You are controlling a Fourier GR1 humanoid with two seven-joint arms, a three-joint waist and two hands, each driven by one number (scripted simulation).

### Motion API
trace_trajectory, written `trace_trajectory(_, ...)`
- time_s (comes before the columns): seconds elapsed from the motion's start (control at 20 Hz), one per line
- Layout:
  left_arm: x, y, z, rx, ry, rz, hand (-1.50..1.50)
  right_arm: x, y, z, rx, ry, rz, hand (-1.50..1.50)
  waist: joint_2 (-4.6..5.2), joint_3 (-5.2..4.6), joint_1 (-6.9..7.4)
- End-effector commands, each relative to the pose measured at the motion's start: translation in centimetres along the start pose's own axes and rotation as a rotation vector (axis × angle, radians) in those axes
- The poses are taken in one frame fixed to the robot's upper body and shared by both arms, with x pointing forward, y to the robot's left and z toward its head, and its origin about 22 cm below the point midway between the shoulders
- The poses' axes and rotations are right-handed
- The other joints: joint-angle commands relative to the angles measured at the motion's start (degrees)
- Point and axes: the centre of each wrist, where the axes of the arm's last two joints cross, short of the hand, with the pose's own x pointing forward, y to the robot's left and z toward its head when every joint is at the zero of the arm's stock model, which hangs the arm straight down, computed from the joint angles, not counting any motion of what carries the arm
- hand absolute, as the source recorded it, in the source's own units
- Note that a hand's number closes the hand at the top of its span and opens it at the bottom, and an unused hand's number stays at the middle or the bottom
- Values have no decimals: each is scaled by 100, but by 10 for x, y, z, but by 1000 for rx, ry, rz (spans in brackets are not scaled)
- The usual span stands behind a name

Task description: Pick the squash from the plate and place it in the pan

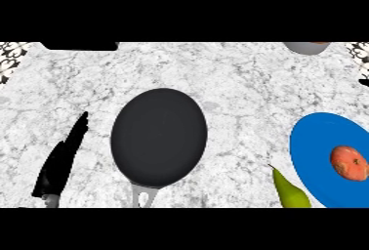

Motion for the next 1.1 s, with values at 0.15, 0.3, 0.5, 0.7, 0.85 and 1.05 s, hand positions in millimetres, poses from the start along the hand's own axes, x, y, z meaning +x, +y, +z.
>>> trace_trajectory(0.15,6,5,4,2,9,2,0,29,4,-31,196,-19,70,-150,-22,-2,-60)
trace_trajectory(0.3,9,3,12,2,6,-2,0,34,20,-38,244,21,158,-150,-33,-1,-79)
trace_trajectory(0.5,-3,-5,2,14,14,8,0,29,22,-37,314,89,230,-150,-15,-1,-106)
trace_trajectory(0.7,1,-4,10,13,5,15,0,38,42,-53,329,107,286,-150,-27,-2,-120)
trace_trajectory(0.85,9,12,3,5,1,4,0,40,48,-61,360,101,272,-150,-26,-1,-117)
trace_trajectory(1.05,2,4,9,25,-2,3,0,41,62,-61,364,144,312,-150,-26,-1,-120)
